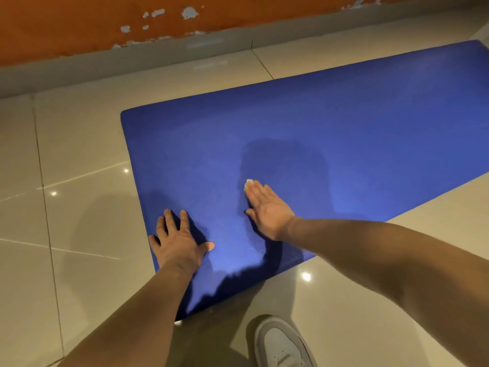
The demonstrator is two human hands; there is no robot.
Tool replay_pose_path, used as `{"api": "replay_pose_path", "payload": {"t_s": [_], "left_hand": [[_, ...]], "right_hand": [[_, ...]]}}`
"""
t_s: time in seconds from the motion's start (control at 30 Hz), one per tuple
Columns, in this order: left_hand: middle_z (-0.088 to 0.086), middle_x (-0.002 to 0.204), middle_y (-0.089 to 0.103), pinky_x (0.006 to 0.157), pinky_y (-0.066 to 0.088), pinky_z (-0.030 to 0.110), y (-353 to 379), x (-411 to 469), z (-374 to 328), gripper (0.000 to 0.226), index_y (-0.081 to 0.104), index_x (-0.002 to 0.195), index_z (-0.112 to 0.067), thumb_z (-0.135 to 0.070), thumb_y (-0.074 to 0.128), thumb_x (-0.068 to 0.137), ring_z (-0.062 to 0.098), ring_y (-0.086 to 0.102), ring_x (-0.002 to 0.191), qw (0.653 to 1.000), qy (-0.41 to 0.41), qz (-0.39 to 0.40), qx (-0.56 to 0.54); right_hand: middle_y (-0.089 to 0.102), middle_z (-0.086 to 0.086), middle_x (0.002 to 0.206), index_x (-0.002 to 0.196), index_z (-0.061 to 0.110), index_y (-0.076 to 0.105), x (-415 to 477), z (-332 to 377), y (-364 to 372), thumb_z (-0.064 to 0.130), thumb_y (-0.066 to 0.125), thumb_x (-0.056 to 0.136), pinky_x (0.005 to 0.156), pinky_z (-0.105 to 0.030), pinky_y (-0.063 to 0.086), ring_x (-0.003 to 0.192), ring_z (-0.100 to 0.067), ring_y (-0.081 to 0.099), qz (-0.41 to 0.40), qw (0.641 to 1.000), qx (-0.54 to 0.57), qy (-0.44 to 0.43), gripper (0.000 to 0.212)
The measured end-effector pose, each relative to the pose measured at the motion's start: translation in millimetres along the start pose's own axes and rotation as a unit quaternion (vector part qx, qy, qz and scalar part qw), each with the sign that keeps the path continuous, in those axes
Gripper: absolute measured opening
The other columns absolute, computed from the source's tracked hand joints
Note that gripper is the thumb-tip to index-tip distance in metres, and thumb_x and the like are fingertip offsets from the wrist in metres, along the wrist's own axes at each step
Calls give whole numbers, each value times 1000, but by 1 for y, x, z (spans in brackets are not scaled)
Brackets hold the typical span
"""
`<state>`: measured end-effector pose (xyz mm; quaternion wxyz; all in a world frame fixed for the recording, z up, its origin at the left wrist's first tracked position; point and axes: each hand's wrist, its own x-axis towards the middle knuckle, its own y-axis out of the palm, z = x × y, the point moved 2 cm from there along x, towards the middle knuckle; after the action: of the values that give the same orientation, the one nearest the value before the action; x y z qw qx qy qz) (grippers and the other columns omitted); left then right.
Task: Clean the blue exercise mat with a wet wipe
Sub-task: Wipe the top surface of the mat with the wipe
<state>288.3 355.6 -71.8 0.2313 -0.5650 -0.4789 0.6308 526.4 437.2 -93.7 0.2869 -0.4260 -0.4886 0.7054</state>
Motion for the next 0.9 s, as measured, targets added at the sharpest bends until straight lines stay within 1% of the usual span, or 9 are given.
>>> {"api": "replay_pose_path", "payload": {"t_s": [0.07,0.2,0.33,0.47,0.53,0.6,0.73,0.8,0.9], "left_hand": [[6,165,-17,123,8,53,0,0,1,112,-9,159,-28,-76,56,82,31,-12,152,1000,-1,3,0],[7,165,-17,122,9,54,2,1,0,112,-10,159,-28,-77,55,81,32,-12,152,1000,-3,3,10],[8,165,-17,122,10,52,-1,2,-3,112,-11,159,-28,-78,53,81,31,-11,152,1000,-14,10,26],[9,164,-18,122,10,53,-2,3,-4,112,-11,159,-28,-78,53,82,32,-11,152,999,-17,17,25],[9,165,-15,122,11,52,-4,4,-4,112,-9,159,-28,-79,53,81,33,-9,152,999,-13,22,29],[9,165,-9,122,11,50,-5,5,-3,110,-2,159,-27,-78,55,80,34,-3,151,999,-11,19,23],[6,156,23,119,21,46,-14,16,5,70,41,146,-28,-64,58,88,32,25,139,994,7,-100,-51],[5,153,30,117,25,47,-19,26,6,58,50,140,-24,-53,60,92,32,30,137,986,23,-145,-77],[8,158,28,117,26,48,-27,46,6,55,47,144,-21,-44,59,96,34,28,140,982,42,-159,-89]], "right_hand": [[-17,-8,168,160,7,-9,16,-22,-8,43,18,109,126,-37,-9,155,-23,-17,21,995,-8,93,67],[-20,-16,165,157,-1,-12,16,17,0,40,17,109,125,-41,-9,153,-30,-21,9,991,44,124,69],[-12,-19,166,158,-4,-3,-14,76,18,34,25,110,125,-38,-12,154,-32,-15,-7,998,54,-39,68],[4,-14,169,160,3,11,-2,52,13,37,25,104,126,-36,-3,156,-27,-1,8,987,6,-160,67],[4,-11,169,161,6,8,18,23,0,33,32,106,127,-38,-1,156,-26,2,3,993,8,-114,66],[-7,-9,169,161,7,-3,40,-1,-12,37,28,109,127,-40,-3,156,-24,-8,-2,1000,6,-23,67],[-17,-14,167,158,1,-9,59,14,-9,41,19,109,125,-40,-10,154,-29,-18,-6,996,42,84,69],[-11,-21,166,158,-4,-5,50,43,4,38,23,109,126,-42,-8,154,-34,-14,-35,998,30,33,70],[-6,-16,168,159,0,4,35,66,16,40,21,107,126,-41,-4,155,-29,-11,-29,995,28,-94,68]]}}
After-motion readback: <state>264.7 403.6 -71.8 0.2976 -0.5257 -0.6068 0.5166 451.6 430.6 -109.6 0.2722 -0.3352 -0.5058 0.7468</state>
